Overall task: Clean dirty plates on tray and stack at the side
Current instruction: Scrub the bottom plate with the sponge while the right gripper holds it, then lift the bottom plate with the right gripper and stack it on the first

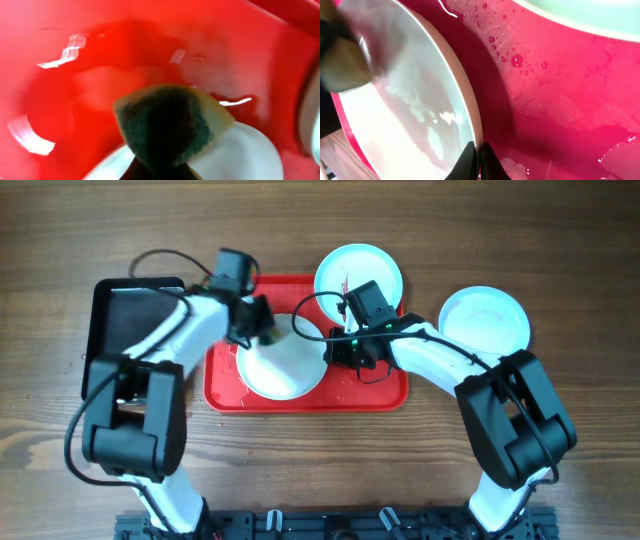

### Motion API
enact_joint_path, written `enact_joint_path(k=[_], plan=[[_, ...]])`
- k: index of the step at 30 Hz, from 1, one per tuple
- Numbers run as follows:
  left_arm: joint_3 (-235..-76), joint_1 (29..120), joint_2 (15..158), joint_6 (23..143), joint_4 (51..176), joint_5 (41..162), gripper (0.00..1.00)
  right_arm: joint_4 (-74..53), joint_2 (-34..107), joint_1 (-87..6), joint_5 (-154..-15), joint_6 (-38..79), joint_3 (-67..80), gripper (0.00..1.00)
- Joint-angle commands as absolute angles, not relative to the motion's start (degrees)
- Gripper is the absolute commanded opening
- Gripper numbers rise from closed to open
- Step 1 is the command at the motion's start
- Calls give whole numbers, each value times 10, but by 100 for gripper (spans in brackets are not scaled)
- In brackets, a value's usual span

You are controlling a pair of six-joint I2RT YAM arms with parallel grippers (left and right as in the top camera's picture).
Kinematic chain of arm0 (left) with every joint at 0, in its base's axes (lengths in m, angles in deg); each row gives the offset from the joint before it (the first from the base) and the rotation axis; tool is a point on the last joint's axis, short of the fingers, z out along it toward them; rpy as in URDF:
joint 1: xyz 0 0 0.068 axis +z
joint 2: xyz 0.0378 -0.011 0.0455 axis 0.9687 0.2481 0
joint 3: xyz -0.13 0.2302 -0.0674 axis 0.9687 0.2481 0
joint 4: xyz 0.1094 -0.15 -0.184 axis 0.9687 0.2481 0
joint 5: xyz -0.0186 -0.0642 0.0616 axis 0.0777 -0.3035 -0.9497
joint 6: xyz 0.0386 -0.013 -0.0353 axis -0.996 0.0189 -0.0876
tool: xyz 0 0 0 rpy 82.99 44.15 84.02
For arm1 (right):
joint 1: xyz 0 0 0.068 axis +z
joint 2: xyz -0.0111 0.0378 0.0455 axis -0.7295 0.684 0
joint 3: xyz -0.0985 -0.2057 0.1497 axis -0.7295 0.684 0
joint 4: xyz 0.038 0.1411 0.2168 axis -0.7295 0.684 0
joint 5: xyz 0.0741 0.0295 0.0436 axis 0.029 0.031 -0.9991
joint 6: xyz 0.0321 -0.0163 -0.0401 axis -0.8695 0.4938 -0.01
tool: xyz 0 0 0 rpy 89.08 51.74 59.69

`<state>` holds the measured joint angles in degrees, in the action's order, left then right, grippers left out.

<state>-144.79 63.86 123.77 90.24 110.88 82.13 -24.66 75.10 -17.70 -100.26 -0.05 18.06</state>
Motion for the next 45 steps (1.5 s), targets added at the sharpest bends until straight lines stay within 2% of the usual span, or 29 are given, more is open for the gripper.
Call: enact_joint_path(k=[1,3,6,10,16,27,31,34,42,45], plan=[[-1564,681,1243,861,1259,782,4,-229,758,-178,-996,-2,186,4],[-1624,680,1238,831,1348,782,4,-222,758,-178,-996,-1,185,4],[-1650,680,1223,831,1402,782,4,-169,735,-178,-984,33,160,4],[-1650,680,1217,815,1402,781,4,-72,660,-157,-879,62,131,4],[-1650,680,1217,816,1392,782,4,-13,532,-61,-643,27,129,4],[-1650,680,1217,816,1391,782,4,11,511,-29,-398,57,102,4],[-1650,680,1217,816,1392,782,4,-31,511,58,-194,170,94,4],[-1650,680,1217,816,1392,782,4,-76,511,102,-130,237,94,4],[-1650,680,1217,816,1398,782,4,-281,511,144,-26,556,94,4],[-1650,680,1217,816,1398,782,4,-290,511,144,-26,573,94,4]])
